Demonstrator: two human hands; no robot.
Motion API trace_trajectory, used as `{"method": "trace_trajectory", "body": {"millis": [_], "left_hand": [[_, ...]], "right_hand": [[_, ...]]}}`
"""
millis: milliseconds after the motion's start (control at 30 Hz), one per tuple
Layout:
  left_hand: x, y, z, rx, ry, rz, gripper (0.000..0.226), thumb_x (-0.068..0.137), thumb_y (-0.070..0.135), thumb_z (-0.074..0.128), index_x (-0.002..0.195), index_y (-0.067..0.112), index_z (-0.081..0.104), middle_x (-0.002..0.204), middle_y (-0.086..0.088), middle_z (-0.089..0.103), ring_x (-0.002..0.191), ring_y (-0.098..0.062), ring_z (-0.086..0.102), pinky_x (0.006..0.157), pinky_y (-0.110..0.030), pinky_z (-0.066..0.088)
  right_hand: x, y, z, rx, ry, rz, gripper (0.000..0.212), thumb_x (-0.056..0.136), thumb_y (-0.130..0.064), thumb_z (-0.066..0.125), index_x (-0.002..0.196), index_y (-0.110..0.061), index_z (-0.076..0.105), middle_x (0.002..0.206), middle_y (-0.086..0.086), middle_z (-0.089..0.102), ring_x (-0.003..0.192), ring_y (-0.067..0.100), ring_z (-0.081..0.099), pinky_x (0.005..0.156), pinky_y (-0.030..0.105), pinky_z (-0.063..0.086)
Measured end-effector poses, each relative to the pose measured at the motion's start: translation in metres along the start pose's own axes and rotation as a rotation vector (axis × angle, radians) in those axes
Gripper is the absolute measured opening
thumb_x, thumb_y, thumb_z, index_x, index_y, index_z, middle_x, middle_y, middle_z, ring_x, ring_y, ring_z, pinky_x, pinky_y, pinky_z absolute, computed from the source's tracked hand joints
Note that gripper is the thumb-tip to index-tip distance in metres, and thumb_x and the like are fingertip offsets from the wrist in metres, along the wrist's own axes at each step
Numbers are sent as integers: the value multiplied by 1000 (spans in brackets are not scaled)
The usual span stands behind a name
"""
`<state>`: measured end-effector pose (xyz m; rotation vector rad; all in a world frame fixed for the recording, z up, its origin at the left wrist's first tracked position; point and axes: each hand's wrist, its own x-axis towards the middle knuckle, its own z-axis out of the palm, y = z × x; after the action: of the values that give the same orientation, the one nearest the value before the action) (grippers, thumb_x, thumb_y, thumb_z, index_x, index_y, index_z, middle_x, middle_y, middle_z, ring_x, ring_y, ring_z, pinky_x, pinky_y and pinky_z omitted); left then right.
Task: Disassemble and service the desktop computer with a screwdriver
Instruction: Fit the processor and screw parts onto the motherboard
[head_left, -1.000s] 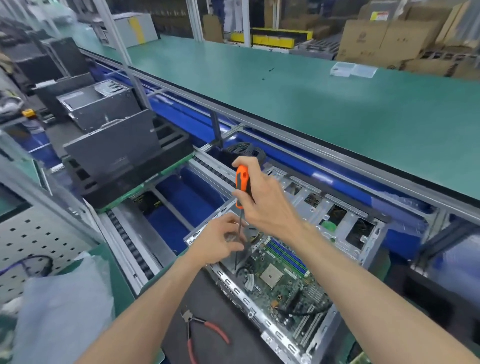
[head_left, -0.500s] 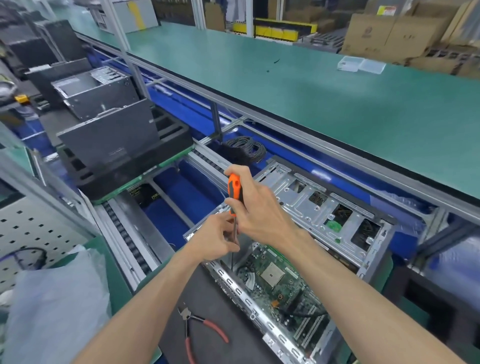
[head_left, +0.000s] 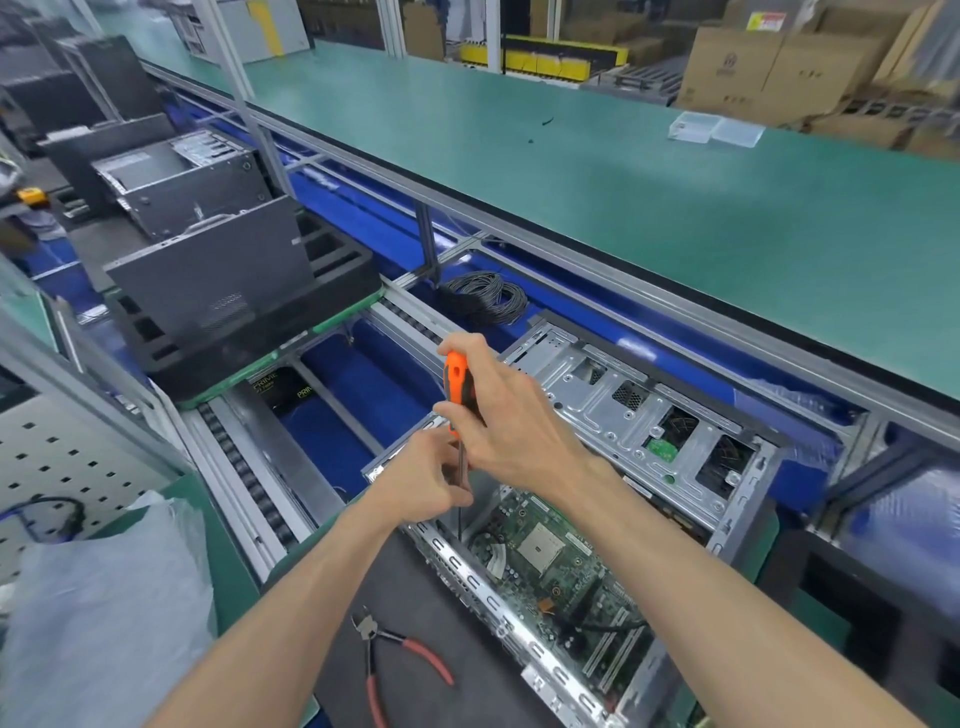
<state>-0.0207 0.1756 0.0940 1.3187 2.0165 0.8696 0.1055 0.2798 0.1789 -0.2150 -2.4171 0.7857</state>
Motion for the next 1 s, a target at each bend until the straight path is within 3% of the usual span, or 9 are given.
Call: {"method": "trace_trajectory", "body": {"millis": [100, 233, 367, 533, 633, 733, 800, 900, 1000], "left_hand": [[-1, 2, -1, 13, -17, -3, 31, 63, 5, 78, 88, 15, 62, 66, 6, 71, 62, -14, 68, 62, -37, 58], [-1, 4, -1, 41, -57, -2, 21, 65, 4, 79, 81, 8, 66, 73, 22, 68, 66, -4, 65, 63, -21, 50], [-1, 5, -1, 68, -95, 24, 13, 66, 0, 77, 74, 4, 67, 79, 27, 66, 68, -4, 61, 66, -15, 48], [-2, 1, 3, 50, -86, 49, 16, 68, 0, 75, 81, 6, 70, 80, 14, 69, 88, -22, 66, 84, -38, 53], [-3, 0, 4, 32, -81, 50, 29, 68, 5, 77, 91, 17, 63, 74, 8, 70, 78, -16, 67, 80, -40, 53], [-3, 1, 5, -8, -67, 61, 36, 68, 5, 76, 97, 19, 57, 71, 0, 69, 71, -20, 66, 77, -43, 54], [-3, 1, 5, 9, -56, 65, 36, 68, 6, 75, 96, 19, 58, 72, 1, 69, 70, -19, 66, 76, -42, 54], [-4, 0, 5, 81, -60, 69, 28, 69, 8, 74, 94, 16, 65, 76, 18, 68, 71, -11, 64, 76, -35, 54], [-5, -2, 7, 127, -47, 80, 12, 71, 7, 74, 82, 7, 72, 83, 31, 64, 74, -5, 61, 76, -29, 53]], "right_hand": [[2, -4, -3, -34, -27, -12, 42, 92, -25, 69, 119, -24, 38, 71, -14, 40, 58, 7, 47, 52, 20, 33], [13, -14, -10, -184, -58, -62, 31, 93, -35, 65, 95, -22, 37, 60, -6, 44, 56, 24, 47, 54, 41, 47], [21, -19, -15, -149, -103, -41, 23, 91, -25, 66, 84, -17, 45, 55, -7, 45, 57, 19, 45, 58, 39, 47], [26, -22, -33, 12, -337, 17, 18, 76, -2, 62, 73, -20, 57, 55, -4, 54, 54, 11, 47, 54, 30, 45], [26, -25, -38, -18, -373, 41, 13, 84, -17, 64, 73, -21, 57, 59, -3, 58, 57, 11, 52, 56, 34, 46], [28, -25, -37, -302, -294, 50, 35, 95, -50, 55, 76, -22, 48, 64, -6, 49, 66, 20, 47, 56, 35, 32], [29, -27, -36, -334, -300, 12, 28, 97, -42, 55, 78, -22, 48, 66, -8, 44, 72, 24, 45, 57, 35, 31], [32, -34, -38, -253, -410, -27, 7, 90, -20, 59, 84, -23, 59, 64, -14, 47, 70, 13, 49, 63, 32, 41], [33, -39, -42, -127, -559, 28, 32, 78, -6, 61, 103, -25, 66, 70, -12, 55, 69, 9, 54, 61, 30, 46]]}}
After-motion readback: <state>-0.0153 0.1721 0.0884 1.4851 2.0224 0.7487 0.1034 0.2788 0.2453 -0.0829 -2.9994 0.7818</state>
